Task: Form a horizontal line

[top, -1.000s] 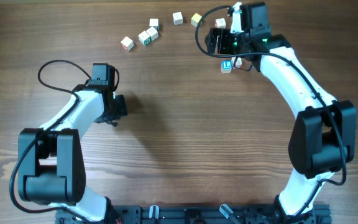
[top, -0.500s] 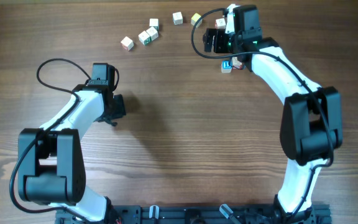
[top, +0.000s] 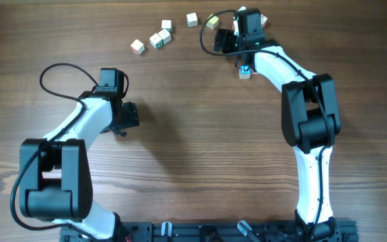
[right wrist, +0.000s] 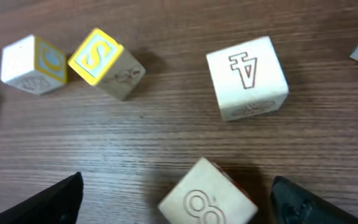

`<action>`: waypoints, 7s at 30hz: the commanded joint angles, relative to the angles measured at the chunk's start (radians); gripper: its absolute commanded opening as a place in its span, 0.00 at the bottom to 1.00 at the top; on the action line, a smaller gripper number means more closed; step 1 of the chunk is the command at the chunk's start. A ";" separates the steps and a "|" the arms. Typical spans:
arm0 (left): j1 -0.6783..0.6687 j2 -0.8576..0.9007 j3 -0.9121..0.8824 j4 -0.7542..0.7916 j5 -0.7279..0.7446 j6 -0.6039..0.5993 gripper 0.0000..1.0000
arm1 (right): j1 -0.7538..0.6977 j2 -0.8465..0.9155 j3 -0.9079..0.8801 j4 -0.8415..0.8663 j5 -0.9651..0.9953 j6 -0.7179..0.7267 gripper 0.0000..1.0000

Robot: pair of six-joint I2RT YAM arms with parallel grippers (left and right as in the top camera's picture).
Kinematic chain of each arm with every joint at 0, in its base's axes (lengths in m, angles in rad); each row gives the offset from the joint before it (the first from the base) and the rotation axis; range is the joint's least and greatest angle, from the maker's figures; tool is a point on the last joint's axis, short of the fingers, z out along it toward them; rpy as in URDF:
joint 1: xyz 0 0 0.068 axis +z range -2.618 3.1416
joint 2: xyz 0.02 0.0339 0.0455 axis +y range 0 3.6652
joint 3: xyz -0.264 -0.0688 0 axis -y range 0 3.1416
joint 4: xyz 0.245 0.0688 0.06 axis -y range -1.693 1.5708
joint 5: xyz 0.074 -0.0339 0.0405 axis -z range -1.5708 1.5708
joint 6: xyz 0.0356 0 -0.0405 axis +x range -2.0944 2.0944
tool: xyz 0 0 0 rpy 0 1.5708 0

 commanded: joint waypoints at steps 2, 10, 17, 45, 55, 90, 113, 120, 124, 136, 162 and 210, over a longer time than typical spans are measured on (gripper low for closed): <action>0.002 0.006 -0.005 0.022 0.014 0.005 0.73 | 0.006 0.034 0.024 -0.021 0.014 0.016 0.80; 0.002 0.006 -0.005 0.026 0.014 0.005 0.74 | 0.006 0.034 0.024 0.010 0.013 0.023 0.35; 0.002 0.006 -0.005 0.025 0.014 0.005 1.00 | 0.006 0.029 0.024 0.068 -0.080 0.022 0.23; 0.002 -0.061 0.035 0.097 0.089 0.004 1.00 | 0.007 -0.320 0.026 -0.299 -0.270 -0.054 0.21; 0.020 -0.272 0.134 0.104 0.159 -0.064 1.00 | 0.069 -0.370 -0.010 -0.575 -0.327 -0.008 0.17; 0.684 -0.492 0.134 -0.004 0.272 -0.467 1.00 | 0.640 -0.160 -0.275 0.135 -0.106 0.109 0.29; 0.684 -0.492 0.134 -0.023 0.272 -0.467 1.00 | 0.703 -0.108 -0.275 0.246 -0.160 0.018 0.34; 0.684 -0.492 0.134 -0.024 0.272 -0.467 1.00 | 0.703 -0.106 -0.275 0.230 -0.159 0.042 0.51; 0.684 -0.492 0.134 -0.025 0.271 -0.467 1.00 | 0.703 -0.106 -0.275 0.227 -0.159 0.041 0.77; 0.684 -0.492 0.134 -0.063 0.272 -0.467 1.00 | 0.687 -0.233 -0.266 0.167 -0.159 0.043 1.00; 0.684 -0.492 0.134 -0.082 0.272 -0.467 1.00 | 0.365 -0.410 -0.266 -0.050 -0.434 0.149 1.00; 0.684 -0.492 0.134 -0.082 0.272 -0.467 1.00 | 0.028 -0.370 -0.274 -0.257 0.040 -0.045 0.99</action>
